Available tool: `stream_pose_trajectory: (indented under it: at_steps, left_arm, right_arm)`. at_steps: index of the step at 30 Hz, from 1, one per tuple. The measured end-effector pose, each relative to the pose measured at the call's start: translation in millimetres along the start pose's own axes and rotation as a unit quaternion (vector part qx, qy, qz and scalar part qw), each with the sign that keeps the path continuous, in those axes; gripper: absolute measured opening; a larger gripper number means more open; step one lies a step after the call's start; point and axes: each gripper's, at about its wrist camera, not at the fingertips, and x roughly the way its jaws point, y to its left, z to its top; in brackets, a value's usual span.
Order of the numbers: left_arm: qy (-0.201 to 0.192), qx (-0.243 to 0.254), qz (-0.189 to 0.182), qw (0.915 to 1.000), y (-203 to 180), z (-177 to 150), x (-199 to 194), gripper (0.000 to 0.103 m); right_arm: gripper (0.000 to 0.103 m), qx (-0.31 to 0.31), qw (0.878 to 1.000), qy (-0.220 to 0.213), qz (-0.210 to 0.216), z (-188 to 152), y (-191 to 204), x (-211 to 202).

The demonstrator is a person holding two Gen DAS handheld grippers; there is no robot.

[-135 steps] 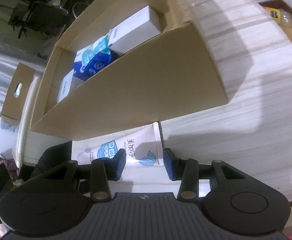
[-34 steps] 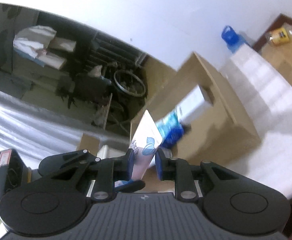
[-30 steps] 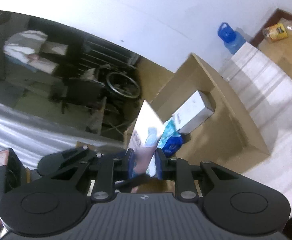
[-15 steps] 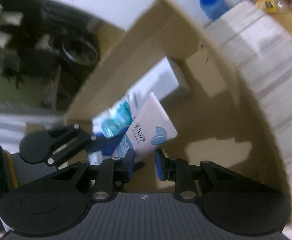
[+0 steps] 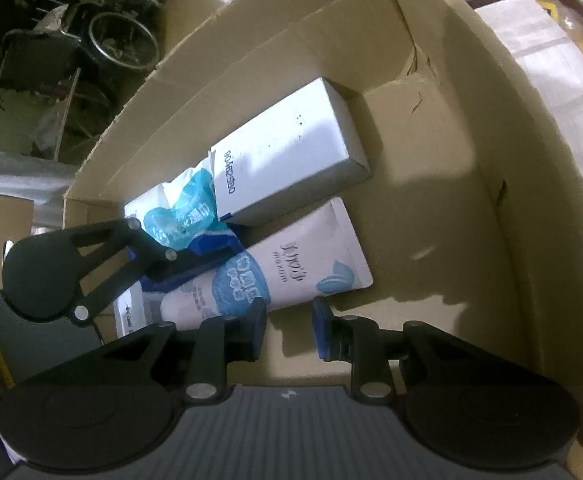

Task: Organize objects
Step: 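Lower the tube into the box beside the white printed box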

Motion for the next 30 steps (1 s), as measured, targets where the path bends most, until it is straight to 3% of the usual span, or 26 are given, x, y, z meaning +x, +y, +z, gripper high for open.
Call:
stream_pose_trajectory:
  at_steps: [4, 9, 11, 14, 22, 30]
  left_arm:
    - [0.024, 0.020, 0.010, 0.9995, -3.2, 7.8, 5.5, 0.041]
    - [0.032, 0.006, 0.022, 0.9992, -2.2, 18.1, 5.7, 0.048]
    - [0.023, 0.017, 0.018, 0.9994, -2.3, 17.5, 3.7, 0.047]
    - [0.034, 0.035, 0.023, 0.9985, -1.8, 15.0, 7.1, 0.034]
    - [0.052, 0.000, 0.020, 0.9985, 14.3, 19.1, 15.9, 0.034]
    - [0.060, 0.014, 0.034, 0.9975, 18.8, 28.1, 24.9, 0.035]
  right_arm:
    - [0.039, -0.026, 0.999, -0.020, -0.019, 2.1, 10.1, -8.4]
    - [0.039, -0.054, 0.997, -0.040, -0.027, 7.7, 11.7, -20.5]
    - [0.039, -0.065, 0.996, -0.044, -0.034, 9.5, 12.3, -17.7]
    - [0.039, -0.083, 0.994, -0.047, -0.045, 6.5, 13.6, -15.8]
    - [0.039, -0.091, 0.994, -0.048, -0.041, 6.3, 13.2, -12.5]
    - [0.039, -0.114, 0.991, -0.065, -0.035, 2.2, 14.6, -24.5]
